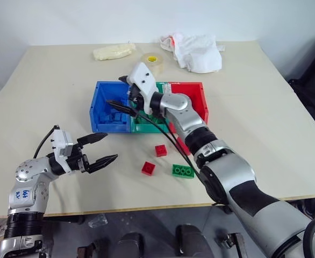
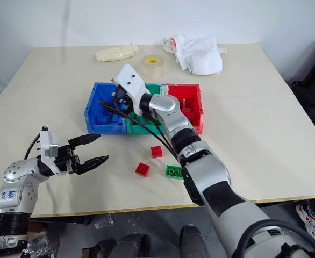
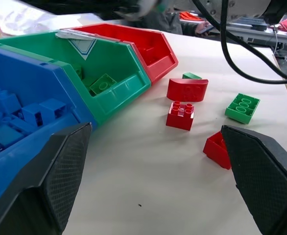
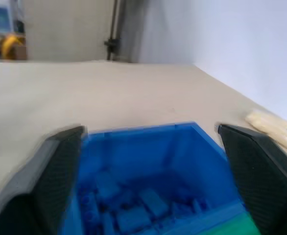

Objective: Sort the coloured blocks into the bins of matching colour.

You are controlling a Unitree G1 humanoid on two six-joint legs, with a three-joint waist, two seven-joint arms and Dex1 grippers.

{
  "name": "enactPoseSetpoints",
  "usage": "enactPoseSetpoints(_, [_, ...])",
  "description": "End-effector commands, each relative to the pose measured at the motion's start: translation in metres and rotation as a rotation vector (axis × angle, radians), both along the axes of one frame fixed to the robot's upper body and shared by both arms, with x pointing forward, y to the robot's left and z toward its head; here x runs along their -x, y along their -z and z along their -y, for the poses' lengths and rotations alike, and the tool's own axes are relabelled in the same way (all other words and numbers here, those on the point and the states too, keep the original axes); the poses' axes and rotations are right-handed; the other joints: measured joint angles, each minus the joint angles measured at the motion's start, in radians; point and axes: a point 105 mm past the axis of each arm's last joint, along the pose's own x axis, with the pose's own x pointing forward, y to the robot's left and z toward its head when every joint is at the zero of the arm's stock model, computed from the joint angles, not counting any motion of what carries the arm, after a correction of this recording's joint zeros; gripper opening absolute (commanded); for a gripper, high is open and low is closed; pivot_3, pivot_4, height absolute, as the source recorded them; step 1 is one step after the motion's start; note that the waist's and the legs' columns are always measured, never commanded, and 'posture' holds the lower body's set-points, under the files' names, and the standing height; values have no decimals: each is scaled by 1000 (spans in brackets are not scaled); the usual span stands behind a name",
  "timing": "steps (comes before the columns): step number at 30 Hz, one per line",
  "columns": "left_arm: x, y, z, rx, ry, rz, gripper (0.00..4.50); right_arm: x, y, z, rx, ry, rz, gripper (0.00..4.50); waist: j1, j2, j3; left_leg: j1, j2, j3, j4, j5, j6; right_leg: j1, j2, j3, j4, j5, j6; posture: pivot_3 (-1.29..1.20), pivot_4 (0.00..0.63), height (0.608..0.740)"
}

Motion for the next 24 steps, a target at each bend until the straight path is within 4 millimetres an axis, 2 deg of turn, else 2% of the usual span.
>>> enactPoseSetpoints(1, [2, -9, 0, 2, 13, 48, 4500, 20, -6, 27, 20, -134, 34, 4489, 4, 0, 0, 0, 0, -1, 0, 0, 0, 0, 0, 0, 0, 0, 0, 0, 150, 740])
enactPoseSetpoints(5, [2, -6, 0, 6, 26, 39, 4500, 40, 12, 73, 108, -168, 8, 4489, 11, 0, 0, 0, -2, -2, 1, 0, 0, 1, -1, 0, -1, 0, 0, 0, 150, 740])
enactPoseSetpoints(8, [2, -3, -1, 3, 27, 29, 4500, 55, 21, 122, 160, -125, -40, 4489, 19, 0, 0, -1, -1, -2, 1, 0, 0, 1, -1, 0, -2, 0, 0, 0, 150, 740])
enactPoseSetpoints(17, [6, 4, -3, -1, 41, 8, 4500, 109, 59, 242, 362, 121, -302, 4489, 63, 0, 0, -1, 0, 6, 1, 0, 1, 4, -1, 1, -12, 0, 0, 0, 150, 740])
enactPoseSetpoints(22, [6, 5, -4, -4, 48, 2, 4500, 131, 75, 283, 435, 249, -403, 4489, 84, 0, 0, -1, 2, 9, 2, 0, 1, 5, -1, 2, -16, 1, 1, 0, 150, 740])
enactPoseSetpoints(24, [5, 5, -4, -5, 50, 1, 4500, 136, 78, 289, 455, 264, -417, 4489, 84, 0, 0, 0, 2, 10, 2, 0, 1, 5, -1, 1, -16, 1, 1, 0, 150, 740])
